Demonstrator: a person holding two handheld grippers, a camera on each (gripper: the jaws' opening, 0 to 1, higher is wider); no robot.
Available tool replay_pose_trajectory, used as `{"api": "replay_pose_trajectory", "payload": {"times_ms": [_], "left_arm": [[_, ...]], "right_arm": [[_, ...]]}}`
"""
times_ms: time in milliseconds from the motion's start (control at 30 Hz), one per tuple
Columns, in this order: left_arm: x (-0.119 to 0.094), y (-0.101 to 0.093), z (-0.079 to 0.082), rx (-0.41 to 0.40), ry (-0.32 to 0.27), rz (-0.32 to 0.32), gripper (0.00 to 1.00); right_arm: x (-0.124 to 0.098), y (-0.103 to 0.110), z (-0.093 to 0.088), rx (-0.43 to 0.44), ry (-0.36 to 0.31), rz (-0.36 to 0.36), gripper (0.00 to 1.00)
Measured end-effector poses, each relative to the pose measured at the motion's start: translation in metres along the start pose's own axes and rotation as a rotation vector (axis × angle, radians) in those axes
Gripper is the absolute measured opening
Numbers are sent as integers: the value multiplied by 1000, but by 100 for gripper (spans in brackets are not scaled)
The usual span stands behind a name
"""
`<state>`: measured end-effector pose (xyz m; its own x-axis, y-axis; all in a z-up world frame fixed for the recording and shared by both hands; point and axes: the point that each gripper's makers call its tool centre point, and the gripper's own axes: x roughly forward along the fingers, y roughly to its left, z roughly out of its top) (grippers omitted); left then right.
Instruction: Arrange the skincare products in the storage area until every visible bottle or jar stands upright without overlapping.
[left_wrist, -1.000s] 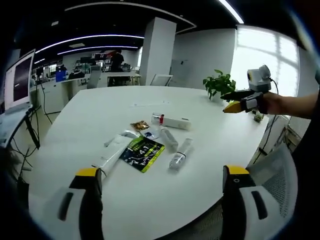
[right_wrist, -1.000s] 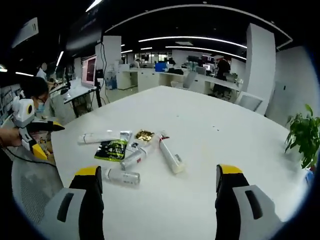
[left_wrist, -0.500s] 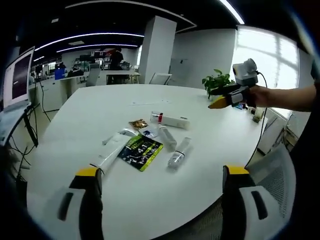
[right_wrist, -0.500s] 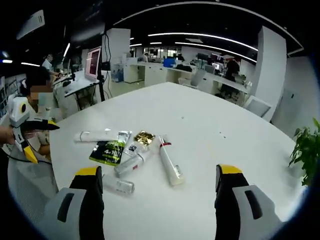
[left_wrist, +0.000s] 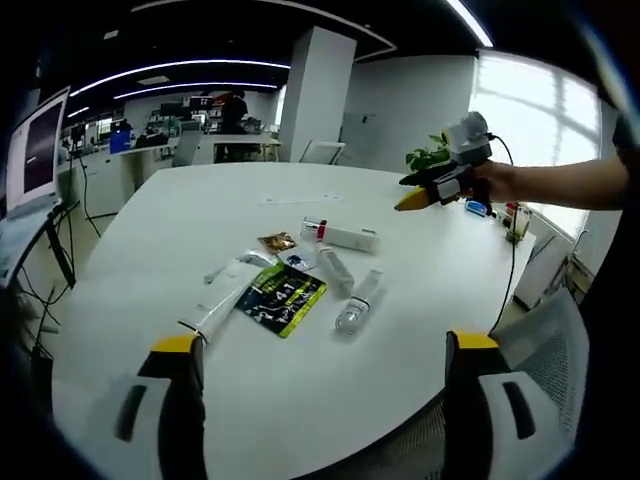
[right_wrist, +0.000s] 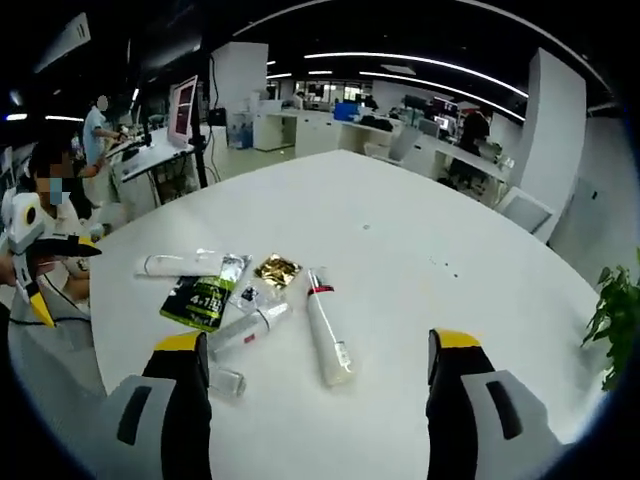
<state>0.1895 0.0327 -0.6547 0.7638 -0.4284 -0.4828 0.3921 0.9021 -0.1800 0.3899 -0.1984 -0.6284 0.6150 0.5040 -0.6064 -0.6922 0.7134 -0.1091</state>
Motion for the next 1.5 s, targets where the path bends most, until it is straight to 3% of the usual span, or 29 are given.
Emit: {"api": "replay_pose_trajectory", "payload": {"times_ms": [567,800,833,900,1100,1500], "left_arm": [[0,3,-4,6,18,17,94],[0,7,-6,-7,25,21,94],[0,7,-7,-8,25,21,94],[0,7,-7,-15,26,22,94],[0,8,-7,-32,27,27,94],[-1,9,-4,-64,20,34,94]], "right_arm": [[65,-9,-24,-50,159,55,77],[90,-9,-30,-77,196,89,73],[88,1,-27,-90,202,99,73],[100,-5,-32,-103,210,112,70],[110,0,-29,-99,212,139,53],[136,4,-37,-104,276,158,45]]}}
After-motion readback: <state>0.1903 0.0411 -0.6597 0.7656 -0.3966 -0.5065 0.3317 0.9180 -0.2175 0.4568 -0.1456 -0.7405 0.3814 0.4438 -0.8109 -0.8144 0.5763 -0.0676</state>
